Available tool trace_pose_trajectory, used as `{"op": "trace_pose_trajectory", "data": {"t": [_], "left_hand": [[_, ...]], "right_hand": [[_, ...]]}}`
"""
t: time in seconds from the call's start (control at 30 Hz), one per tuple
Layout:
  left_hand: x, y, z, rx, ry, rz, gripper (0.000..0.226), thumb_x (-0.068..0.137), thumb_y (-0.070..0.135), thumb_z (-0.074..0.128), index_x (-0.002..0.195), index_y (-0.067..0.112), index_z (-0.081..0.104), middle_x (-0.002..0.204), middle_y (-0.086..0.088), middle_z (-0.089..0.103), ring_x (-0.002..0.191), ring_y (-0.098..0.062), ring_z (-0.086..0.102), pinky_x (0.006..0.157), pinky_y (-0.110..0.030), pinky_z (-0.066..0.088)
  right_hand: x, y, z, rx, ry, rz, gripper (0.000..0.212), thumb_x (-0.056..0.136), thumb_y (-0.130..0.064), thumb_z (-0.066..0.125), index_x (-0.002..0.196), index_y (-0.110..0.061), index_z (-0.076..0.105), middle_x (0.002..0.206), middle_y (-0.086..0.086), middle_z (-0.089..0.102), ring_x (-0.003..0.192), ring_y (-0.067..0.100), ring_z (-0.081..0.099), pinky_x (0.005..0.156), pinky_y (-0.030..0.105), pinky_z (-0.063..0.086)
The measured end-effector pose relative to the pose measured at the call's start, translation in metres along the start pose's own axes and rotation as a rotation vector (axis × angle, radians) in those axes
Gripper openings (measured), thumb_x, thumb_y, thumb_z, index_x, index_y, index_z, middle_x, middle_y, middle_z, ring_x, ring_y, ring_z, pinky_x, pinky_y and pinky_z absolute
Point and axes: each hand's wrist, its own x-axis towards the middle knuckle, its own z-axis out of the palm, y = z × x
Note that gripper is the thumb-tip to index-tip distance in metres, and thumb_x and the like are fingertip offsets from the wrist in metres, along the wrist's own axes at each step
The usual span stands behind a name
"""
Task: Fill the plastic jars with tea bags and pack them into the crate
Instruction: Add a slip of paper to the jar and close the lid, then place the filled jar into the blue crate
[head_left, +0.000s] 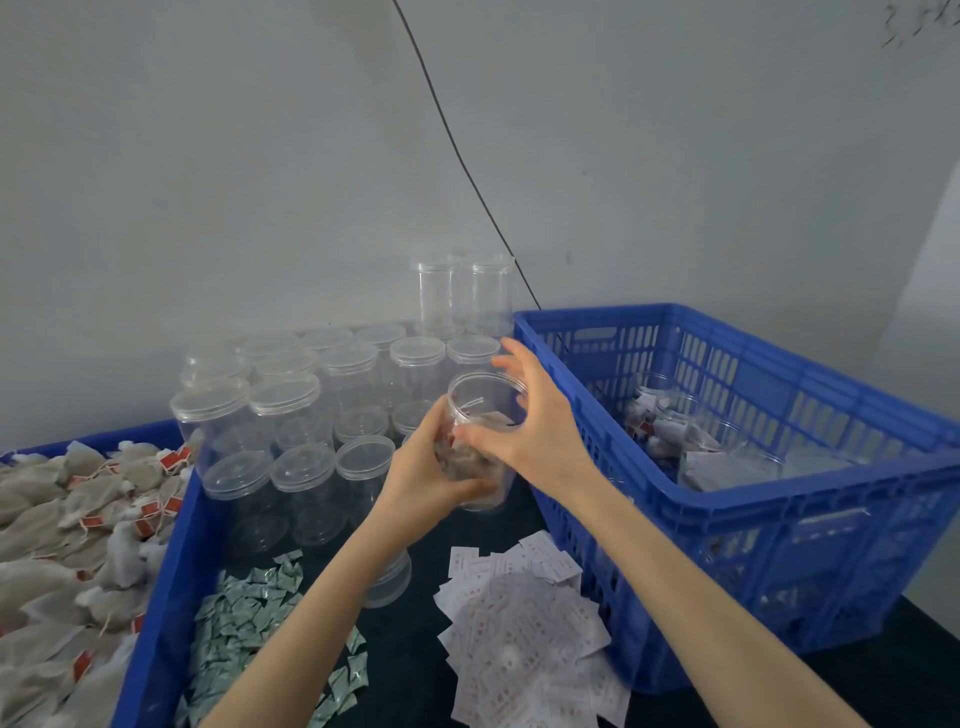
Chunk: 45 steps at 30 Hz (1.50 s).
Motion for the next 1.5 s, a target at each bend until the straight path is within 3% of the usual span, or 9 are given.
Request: {"op": "trace_pose_trajectory", "data": {"t": [0.13, 0.27, 0.43, 0.6, 0.8, 1.1, 1.2, 1.37, 1.5], "left_hand": [[0.005, 0.009, 0.006, 0.024, 0.022, 0.0, 0.08, 0.059, 0.023, 0.08, 0.102, 0.076, 0.038, 0.099, 0.038, 0.06, 0.091, 0.016, 0.057, 0.071, 0.001, 0.041], [0.013, 0.015, 0.013, 0.04, 0.029, 0.007, 0.087, 0.065, 0.029, 0.082, 0.116, 0.076, 0.028, 0.108, 0.041, 0.057, 0.101, 0.02, 0.052, 0.078, 0.002, 0.039], [0.037, 0.024, 0.028, -0.009, 0.093, -0.022, 0.09, 0.078, 0.025, 0.077, 0.149, 0.033, 0.023, 0.131, 0.036, 0.033, 0.122, 0.014, 0.032, 0.09, 0.0, 0.029], [0.054, 0.03, 0.04, 0.048, 0.11, 0.046, 0.05, 0.086, 0.016, 0.068, 0.123, 0.044, 0.049, 0.125, 0.026, 0.046, 0.111, 0.01, 0.043, 0.086, -0.001, 0.034], [0.055, 0.019, 0.055, 0.036, 0.043, 0.024, 0.039, 0.09, 0.01, 0.062, 0.097, 0.047, 0.056, 0.115, 0.02, 0.055, 0.103, 0.012, 0.05, 0.078, -0.004, 0.043], [0.056, -0.006, 0.057, 0.005, 0.045, -0.034, 0.036, 0.091, 0.005, 0.057, 0.094, 0.041, 0.061, 0.106, 0.018, 0.06, 0.096, 0.012, 0.054, 0.072, -0.005, 0.044], [0.056, -0.015, 0.053, -0.009, 0.035, -0.056, 0.031, 0.091, 0.006, 0.057, 0.094, 0.037, 0.063, 0.104, 0.017, 0.062, 0.092, 0.012, 0.056, 0.069, -0.005, 0.045], [0.055, -0.02, 0.052, -0.018, 0.024, -0.099, 0.03, 0.092, 0.008, 0.056, 0.095, 0.037, 0.063, 0.102, 0.016, 0.063, 0.086, 0.012, 0.056, 0.068, -0.004, 0.045], [0.051, -0.021, 0.047, -0.007, 0.01, -0.093, 0.029, 0.092, 0.009, 0.056, 0.096, 0.037, 0.062, 0.103, 0.015, 0.062, 0.083, 0.011, 0.057, 0.068, -0.006, 0.046]], "right_hand": [[0.025, -0.02, -0.023, -0.327, -0.183, 0.018, 0.091, 0.078, -0.051, 0.076, 0.151, -0.019, 0.033, 0.153, -0.001, 0.037, 0.138, 0.016, 0.039, 0.113, 0.036, 0.036], [0.046, -0.033, -0.048, -0.494, -0.224, -0.002, 0.082, 0.074, -0.061, 0.073, 0.141, -0.019, 0.05, 0.134, -0.003, 0.056, 0.117, 0.012, 0.056, 0.098, 0.031, 0.046], [0.073, -0.04, -0.078, -0.51, -0.132, 0.045, 0.078, 0.074, -0.062, 0.072, 0.137, -0.019, 0.055, 0.124, -0.005, 0.061, 0.104, 0.012, 0.06, 0.09, 0.031, 0.05], [0.097, -0.031, -0.11, -0.602, 0.052, 0.048, 0.077, 0.076, -0.059, 0.071, 0.137, -0.016, 0.054, 0.129, 0.001, 0.06, 0.112, 0.017, 0.059, 0.089, 0.029, 0.044], [0.119, 0.015, -0.142, -0.7, 0.28, 0.147, 0.08, 0.078, -0.058, 0.068, 0.14, -0.011, 0.049, 0.137, 0.009, 0.053, 0.12, 0.026, 0.055, 0.084, 0.032, 0.041], [0.118, 0.121, -0.11, -0.821, -0.226, 0.362, 0.081, 0.087, -0.052, 0.066, 0.146, -0.007, 0.033, 0.146, 0.014, 0.034, 0.122, 0.03, 0.05, 0.094, 0.037, 0.046], [0.11, 0.139, -0.088, -0.867, -0.386, 0.393, 0.072, 0.094, -0.033, 0.064, 0.148, -0.005, 0.027, 0.146, 0.016, 0.029, 0.128, 0.034, 0.042, 0.094, 0.037, 0.042], [0.086, 0.117, -0.067, -0.747, -0.575, 0.566, 0.045, 0.105, -0.008, 0.043, 0.148, 0.002, 0.033, 0.151, 0.021, 0.037, 0.123, 0.022, 0.045, 0.108, 0.038, 0.035], [0.074, 0.072, -0.076, -0.536, -0.64, 0.598, 0.044, 0.108, -0.013, 0.033, 0.149, 0.002, 0.029, 0.157, 0.018, 0.032, 0.144, 0.029, 0.033, 0.108, 0.029, 0.031]]}}
